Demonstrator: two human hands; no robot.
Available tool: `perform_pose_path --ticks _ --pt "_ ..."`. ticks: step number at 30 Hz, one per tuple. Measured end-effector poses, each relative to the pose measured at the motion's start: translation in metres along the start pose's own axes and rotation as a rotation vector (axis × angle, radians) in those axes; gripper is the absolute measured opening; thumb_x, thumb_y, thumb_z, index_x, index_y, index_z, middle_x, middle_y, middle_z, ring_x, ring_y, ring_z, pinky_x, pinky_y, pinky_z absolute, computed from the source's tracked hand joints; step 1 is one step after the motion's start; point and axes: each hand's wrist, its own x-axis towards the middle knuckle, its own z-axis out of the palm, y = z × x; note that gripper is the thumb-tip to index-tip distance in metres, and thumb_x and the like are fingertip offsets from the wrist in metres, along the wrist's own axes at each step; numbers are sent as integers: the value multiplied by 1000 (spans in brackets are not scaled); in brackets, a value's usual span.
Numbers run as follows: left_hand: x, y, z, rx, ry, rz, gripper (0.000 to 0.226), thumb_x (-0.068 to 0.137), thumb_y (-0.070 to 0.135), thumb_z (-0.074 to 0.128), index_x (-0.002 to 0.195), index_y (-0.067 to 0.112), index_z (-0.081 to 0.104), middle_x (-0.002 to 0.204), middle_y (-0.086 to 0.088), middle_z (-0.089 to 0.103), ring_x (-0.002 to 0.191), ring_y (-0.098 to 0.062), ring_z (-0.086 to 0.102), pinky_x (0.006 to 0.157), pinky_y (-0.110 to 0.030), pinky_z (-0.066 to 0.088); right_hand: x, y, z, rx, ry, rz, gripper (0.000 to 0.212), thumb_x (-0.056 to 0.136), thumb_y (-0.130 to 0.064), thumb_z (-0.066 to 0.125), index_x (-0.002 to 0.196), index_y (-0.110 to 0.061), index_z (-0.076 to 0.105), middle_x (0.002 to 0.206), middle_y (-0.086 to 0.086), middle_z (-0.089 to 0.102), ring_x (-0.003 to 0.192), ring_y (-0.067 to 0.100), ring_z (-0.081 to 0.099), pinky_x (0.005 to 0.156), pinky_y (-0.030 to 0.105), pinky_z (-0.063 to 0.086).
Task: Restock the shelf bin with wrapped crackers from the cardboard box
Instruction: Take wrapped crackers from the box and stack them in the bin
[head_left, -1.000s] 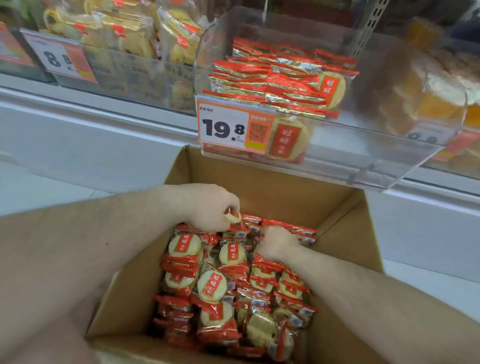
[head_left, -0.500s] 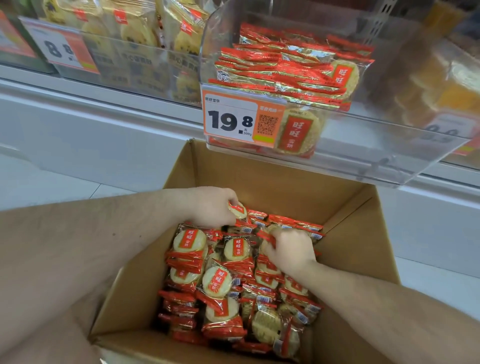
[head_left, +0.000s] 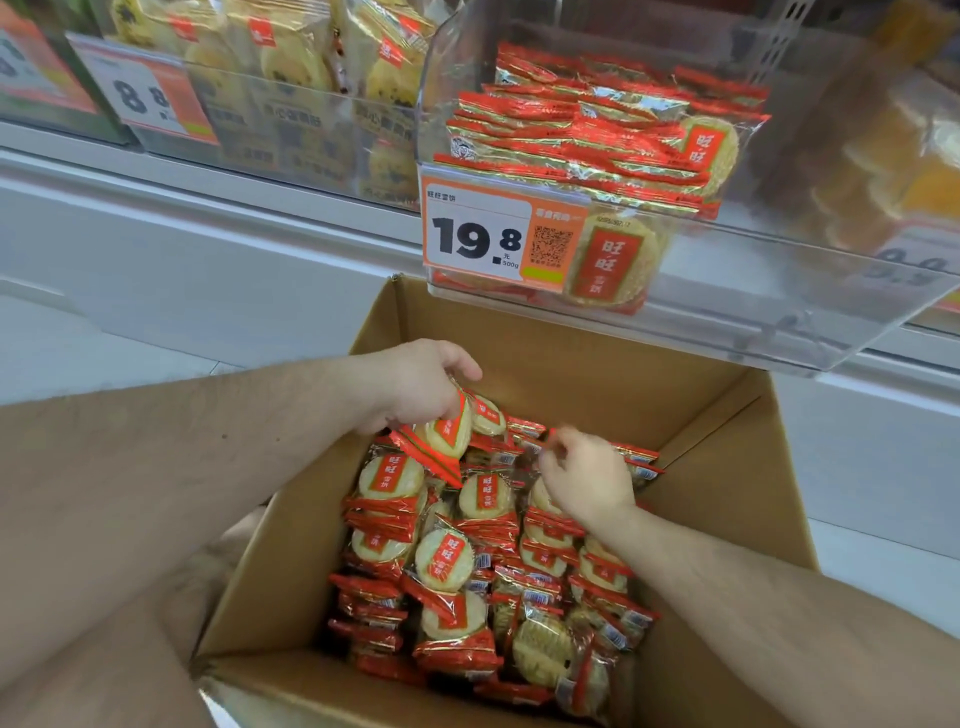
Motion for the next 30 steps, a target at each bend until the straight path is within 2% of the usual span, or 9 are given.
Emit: perform_pose_path --ticks 4,6,10,14,17,20,25,28,30 --pt "0 -6 4 75 -56 47 56 86 -3 60 128 34 54 103 1 58 45 -7 46 41 -20 36 -3 38 36 -312 -515 223 69 85 -28 58 149 -30 34 139 4 54 131 29 46 103 37 42" --pt "1 -7 5 75 -74 63 57 86 -5 59 126 34 55 117 2 56 38 -3 44 39 -20 36 -10 41 52 -404 -575 222 72 88 -24 60 151 -35 29 144 1 50 137 29 36 108 40 34" --pt "2 -7 6 52 -85 75 58 85 -8 57 124 35 56 130 1 52 33 -2 45 38 -19 35 -14 38 57 -580 -366 67 36 85 -10 58 116 -27 65 113 1 68 115 22 53 100 35 35" --pt "3 -7 7 34 -86 48 45 87 1 58 120 33 59 116 1 61 40 -4 51 41 -19 40 -20 27 31 -581 -285 -111 21 91 -17 53 104 -21 69 100 -1 72 98 21 65 88 30 41" --pt "2 -5 8 4 -79 57 25 95 21 56 117 32 61 102 3 65 66 -3 60 58 -18 44 -22 8 -9 -413 -171 -122 23 94 -30 49 106 -20 66 100 1 71 94 25 67 73 28 45" --pt "3 -3 8 -42 -80 28 28 98 43 47 121 33 61 124 6 60 110 -13 56 96 -33 46 -35 -10 -56 -266 -14 -181 27 91 -35 49 105 -26 69 100 -4 70 96 22 65 74 31 49" --pt "-4 5 12 -264 -167 -63 41 87 66 44 105 38 67 141 -1 52 129 -28 48 105 -58 38 -65 -27 -116 -178 333 -552 25 81 -31 52 71 -22 73 64 -6 64 55 13 61 49 30 50" --pt "-17 20 19 -475 -269 -67 61 73 77 52 112 33 68 138 -3 56 125 -26 54 106 -58 37 -74 -34 -134 -218 425 -739 18 81 -24 59 69 -20 72 63 -8 63 54 13 59 49 30 45" --pt "-27 31 23 -585 -316 -23 49 86 60 59 121 26 61 118 -3 69 106 -22 66 99 -48 46 -77 -39 -136 -229 463 -809 16 81 -20 61 68 -20 71 62 -7 60 55 14 57 51 31 42"
